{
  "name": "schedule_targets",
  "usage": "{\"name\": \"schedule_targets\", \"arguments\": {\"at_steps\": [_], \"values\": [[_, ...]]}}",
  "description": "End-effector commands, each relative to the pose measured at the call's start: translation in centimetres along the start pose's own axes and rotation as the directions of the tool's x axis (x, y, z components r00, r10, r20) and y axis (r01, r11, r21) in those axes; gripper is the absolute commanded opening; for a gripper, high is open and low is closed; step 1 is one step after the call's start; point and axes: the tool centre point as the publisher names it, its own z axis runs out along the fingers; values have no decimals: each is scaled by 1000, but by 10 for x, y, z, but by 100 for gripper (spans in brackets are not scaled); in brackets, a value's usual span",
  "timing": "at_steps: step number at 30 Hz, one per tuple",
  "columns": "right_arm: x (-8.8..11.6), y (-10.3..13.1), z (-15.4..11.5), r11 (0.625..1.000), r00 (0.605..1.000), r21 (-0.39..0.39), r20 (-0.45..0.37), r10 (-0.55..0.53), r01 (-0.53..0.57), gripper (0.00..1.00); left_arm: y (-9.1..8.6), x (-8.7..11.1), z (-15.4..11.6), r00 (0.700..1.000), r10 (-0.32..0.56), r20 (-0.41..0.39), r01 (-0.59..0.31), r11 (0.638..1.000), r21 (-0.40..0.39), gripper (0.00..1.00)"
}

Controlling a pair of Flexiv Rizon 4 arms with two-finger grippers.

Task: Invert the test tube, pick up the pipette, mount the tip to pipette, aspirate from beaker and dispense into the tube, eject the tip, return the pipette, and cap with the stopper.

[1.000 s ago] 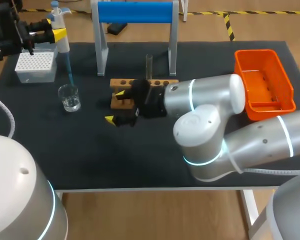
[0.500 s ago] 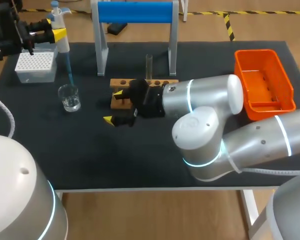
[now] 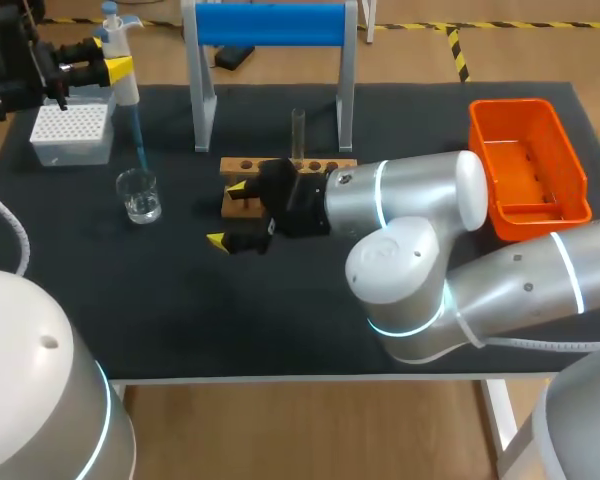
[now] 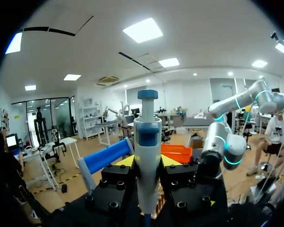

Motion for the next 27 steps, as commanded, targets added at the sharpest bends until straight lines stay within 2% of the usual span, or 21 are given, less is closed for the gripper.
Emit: {"name": "schedule_targets", "arguments": {"at_steps": [1, 12, 27], "values": [[0, -1, -1, 1000, 1000, -3, -2, 0, 0, 100, 1, 0, 1, 1000, 2, 4, -2, 1000, 3, 0], [0, -1, -1, 1000, 1000, -3, -2, 0, 0, 100, 1, 0, 1, 1000, 2, 4, -2, 1000, 3, 0], [0, -1, -1, 1000, 1000, -3, -2, 0, 0, 100, 37, -20, -7, 1000, -8, 24, 6, 998, 58, 0]]}}
